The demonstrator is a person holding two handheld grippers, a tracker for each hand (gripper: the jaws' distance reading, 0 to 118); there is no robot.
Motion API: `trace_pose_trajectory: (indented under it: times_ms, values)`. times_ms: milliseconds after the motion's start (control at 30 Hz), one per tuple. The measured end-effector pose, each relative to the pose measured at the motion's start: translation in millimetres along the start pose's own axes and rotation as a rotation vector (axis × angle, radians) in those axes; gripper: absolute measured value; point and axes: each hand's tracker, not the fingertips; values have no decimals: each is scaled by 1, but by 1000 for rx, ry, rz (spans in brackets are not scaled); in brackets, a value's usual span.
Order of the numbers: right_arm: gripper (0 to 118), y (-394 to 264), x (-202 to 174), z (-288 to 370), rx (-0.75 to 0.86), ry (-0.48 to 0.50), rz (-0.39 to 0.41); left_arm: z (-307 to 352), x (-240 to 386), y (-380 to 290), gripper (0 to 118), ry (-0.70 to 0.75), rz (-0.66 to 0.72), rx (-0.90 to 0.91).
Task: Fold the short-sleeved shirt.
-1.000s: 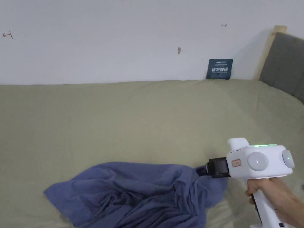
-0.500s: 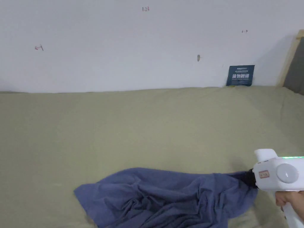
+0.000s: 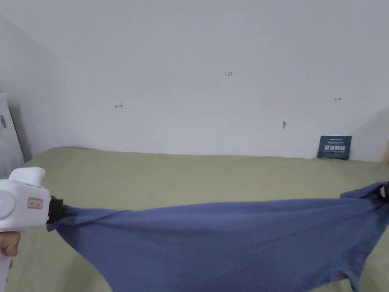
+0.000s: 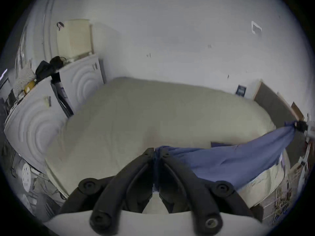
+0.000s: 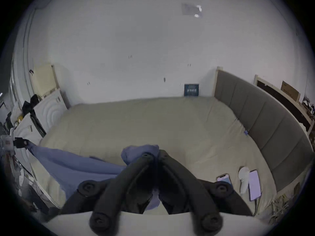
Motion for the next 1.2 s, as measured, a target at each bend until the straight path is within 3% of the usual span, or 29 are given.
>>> trace_pose_trajectory:
  times_ms: [200, 500, 867, 1033, 1200]
  values:
    - [6, 35, -8, 50, 106, -15, -2, 41, 10, 58, 3, -2, -11, 117]
    - [6, 89, -23, 52, 184, -75, 21, 38, 36, 120, 3, 76, -34, 209]
    - [6, 164, -40, -21, 226, -127, 51, -25, 64, 194, 3, 153, -12, 237]
    - [6, 185, -44, -65, 224, -147, 75, -66, 80, 210, 3, 222, -65, 239]
    - [6, 199, -48, -109, 216, -165, 66, -109, 91, 221, 3, 239, -34, 239]
